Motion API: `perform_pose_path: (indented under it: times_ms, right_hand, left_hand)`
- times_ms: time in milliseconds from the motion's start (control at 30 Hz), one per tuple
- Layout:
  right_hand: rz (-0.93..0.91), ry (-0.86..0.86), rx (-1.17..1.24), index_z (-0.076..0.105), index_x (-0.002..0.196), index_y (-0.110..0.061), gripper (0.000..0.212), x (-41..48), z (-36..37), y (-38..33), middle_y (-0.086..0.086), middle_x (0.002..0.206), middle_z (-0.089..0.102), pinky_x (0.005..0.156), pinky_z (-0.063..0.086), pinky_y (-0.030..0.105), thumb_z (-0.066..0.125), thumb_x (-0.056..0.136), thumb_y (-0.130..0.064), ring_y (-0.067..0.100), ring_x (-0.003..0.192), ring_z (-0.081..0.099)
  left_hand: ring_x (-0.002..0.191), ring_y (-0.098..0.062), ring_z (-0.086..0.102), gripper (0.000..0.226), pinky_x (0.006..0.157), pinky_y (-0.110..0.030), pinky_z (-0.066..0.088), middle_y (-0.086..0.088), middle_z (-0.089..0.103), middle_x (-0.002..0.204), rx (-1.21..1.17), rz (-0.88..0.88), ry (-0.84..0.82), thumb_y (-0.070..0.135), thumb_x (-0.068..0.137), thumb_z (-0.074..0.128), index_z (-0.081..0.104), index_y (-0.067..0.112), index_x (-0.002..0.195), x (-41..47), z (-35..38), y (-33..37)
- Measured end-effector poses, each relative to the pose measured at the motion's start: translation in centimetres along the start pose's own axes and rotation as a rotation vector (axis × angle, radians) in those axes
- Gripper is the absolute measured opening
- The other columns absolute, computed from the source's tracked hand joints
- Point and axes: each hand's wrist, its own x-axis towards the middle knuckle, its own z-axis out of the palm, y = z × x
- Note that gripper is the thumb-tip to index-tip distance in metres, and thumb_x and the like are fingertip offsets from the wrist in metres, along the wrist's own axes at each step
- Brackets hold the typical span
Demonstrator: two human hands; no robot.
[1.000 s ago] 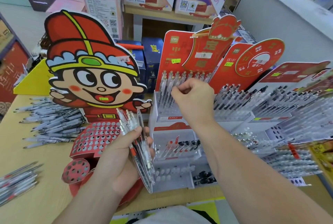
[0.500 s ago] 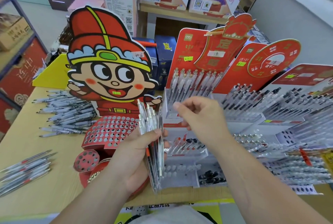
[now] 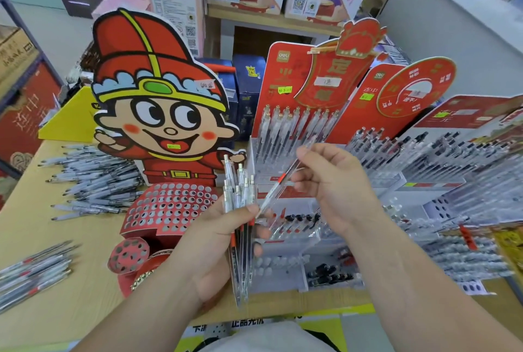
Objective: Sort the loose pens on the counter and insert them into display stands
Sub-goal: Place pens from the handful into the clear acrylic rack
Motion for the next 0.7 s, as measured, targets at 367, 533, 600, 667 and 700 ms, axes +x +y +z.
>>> perform_pose_path:
  times_ms: [367,533,600,667,700]
  right_hand:
    - [-0.105,-0.193,-0.608,0.069,0.079,-0.007,0.012,0.7,-3.6,-1.2,0.011,0.073,0.072,0.067,0.060,0.034,0.079,0.081,-0.001,0.024,0.069,0.069]
    - [-0.328,-0.346,-1.103,0.074,0.084,-0.028,0.009,0.4,-3.1,-1.2,-0.015,0.077,0.071,0.075,0.057,0.023,0.083,0.081,-0.027,0.002,0.077,0.067]
    - [-0.454,-0.394,-1.296,0.074,0.089,-0.031,0.013,0.3,-2.4,-1.2,-0.018,0.082,0.070,0.077,0.055,0.027,0.082,0.080,-0.038,-0.001,0.082,0.064]
    - [-0.593,-0.415,-1.424,0.073,0.092,-0.030,0.017,0.3,-1.6,-1.2,-0.016,0.086,0.070,0.078,0.054,0.032,0.079,0.081,-0.041,0.005,0.086,0.062]
    - [-0.659,-0.424,-1.460,0.073,0.092,-0.028,0.016,0.3,-1.2,-1.1,-0.014,0.086,0.069,0.078,0.053,0.035,0.079,0.082,-0.040,0.009,0.086,0.061]
  left_hand:
    - [0.048,-0.018,0.053,0.042,0.040,-0.026,0.044,-0.008,0.064,0.064,0.012,0.025,0.154,0.004,0.094,0.062,0.051,-0.006,0.133,1.1,-1.2,0.8]
    - [0.044,-0.019,0.051,0.040,0.039,-0.025,0.044,-0.010,0.061,0.059,0.001,-0.033,0.173,-0.001,0.093,0.061,0.051,-0.009,0.131,1.2,-1.7,0.5]
    - [0.043,-0.019,0.050,0.041,0.039,-0.026,0.044,-0.012,0.061,0.058,-0.012,-0.038,0.190,-0.002,0.092,0.061,0.050,-0.013,0.130,1.5,-1.7,0.6]
    - [0.043,-0.019,0.050,0.042,0.039,-0.026,0.044,-0.012,0.061,0.058,-0.017,-0.036,0.193,-0.002,0.091,0.061,0.050,-0.014,0.130,1.7,-1.7,0.5]
    - [0.043,-0.020,0.050,0.042,0.039,-0.026,0.044,-0.012,0.060,0.058,-0.012,-0.033,0.185,-0.002,0.091,0.062,0.050,-0.013,0.130,1.7,-1.6,0.4]
